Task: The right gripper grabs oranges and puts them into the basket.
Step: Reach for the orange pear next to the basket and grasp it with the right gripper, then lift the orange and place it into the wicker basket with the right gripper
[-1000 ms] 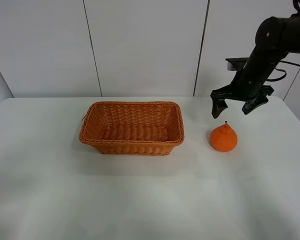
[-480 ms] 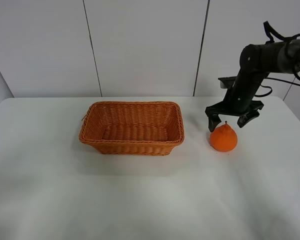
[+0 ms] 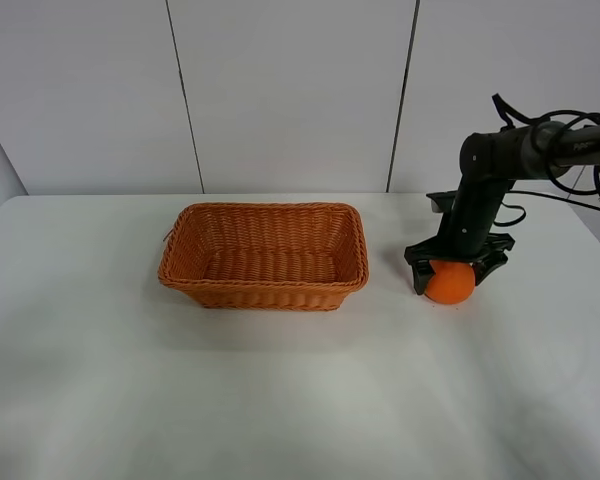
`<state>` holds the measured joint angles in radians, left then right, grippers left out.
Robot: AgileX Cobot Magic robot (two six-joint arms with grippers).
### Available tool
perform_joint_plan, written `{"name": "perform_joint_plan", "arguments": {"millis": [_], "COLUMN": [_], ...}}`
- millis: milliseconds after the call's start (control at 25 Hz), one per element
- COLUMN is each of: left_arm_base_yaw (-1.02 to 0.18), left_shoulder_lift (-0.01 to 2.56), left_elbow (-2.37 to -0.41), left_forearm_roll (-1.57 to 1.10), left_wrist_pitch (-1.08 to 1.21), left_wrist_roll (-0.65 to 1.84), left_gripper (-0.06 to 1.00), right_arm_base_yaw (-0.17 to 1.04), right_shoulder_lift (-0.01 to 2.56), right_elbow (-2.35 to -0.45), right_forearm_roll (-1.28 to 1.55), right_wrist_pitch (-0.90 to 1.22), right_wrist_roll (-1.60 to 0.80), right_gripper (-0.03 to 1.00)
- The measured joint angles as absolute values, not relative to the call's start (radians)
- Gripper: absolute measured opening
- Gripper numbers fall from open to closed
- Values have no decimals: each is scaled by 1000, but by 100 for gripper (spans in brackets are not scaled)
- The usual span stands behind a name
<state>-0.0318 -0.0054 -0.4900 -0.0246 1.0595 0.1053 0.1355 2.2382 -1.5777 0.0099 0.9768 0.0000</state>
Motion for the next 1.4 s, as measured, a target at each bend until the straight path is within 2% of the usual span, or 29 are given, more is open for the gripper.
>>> {"name": "perform_joint_plan", "arguments": {"millis": [80,240,280,520,800,1040,1160,1400], "left_arm_base_yaw": [-32,-32,-32,-32,-32,-32,-32,-32], "left_shoulder_lift": [-5,-5,-5,-5,-5,-5,-5,-5], "left_elbow": [-490,-490,-490,-490,-490,-490,-490,-490], "left_forearm_roll": [-25,-25,-25,-25,-25,-25,-25,-25], "left_wrist_pitch": [1060,1060,1060,1060,1060,1060,1060,1060], "left_wrist_roll": [105,105,105,105,104,104,104,104], "left_gripper": [88,88,88,88,88,88,88,88], "right_arm_base_yaw": [135,135,135,135,135,139,180,365], "right_shoulder_lift": [2238,2233,2227,2165,2045,2036,2036,2036], "right_elbow": [-1578,-1580,-1584,-1651,-1861,-1981,-1995,-2016], "right_forearm_roll": [6,0,0,-8,-8,27,44,57], "right_wrist_pitch": [977,985,991,1057,1201,1218,1222,1210], "right_wrist_roll": [0,0,0,0,0,-7,-7,-8], "right_gripper": [59,24,18,17,17,17,17,17]}}
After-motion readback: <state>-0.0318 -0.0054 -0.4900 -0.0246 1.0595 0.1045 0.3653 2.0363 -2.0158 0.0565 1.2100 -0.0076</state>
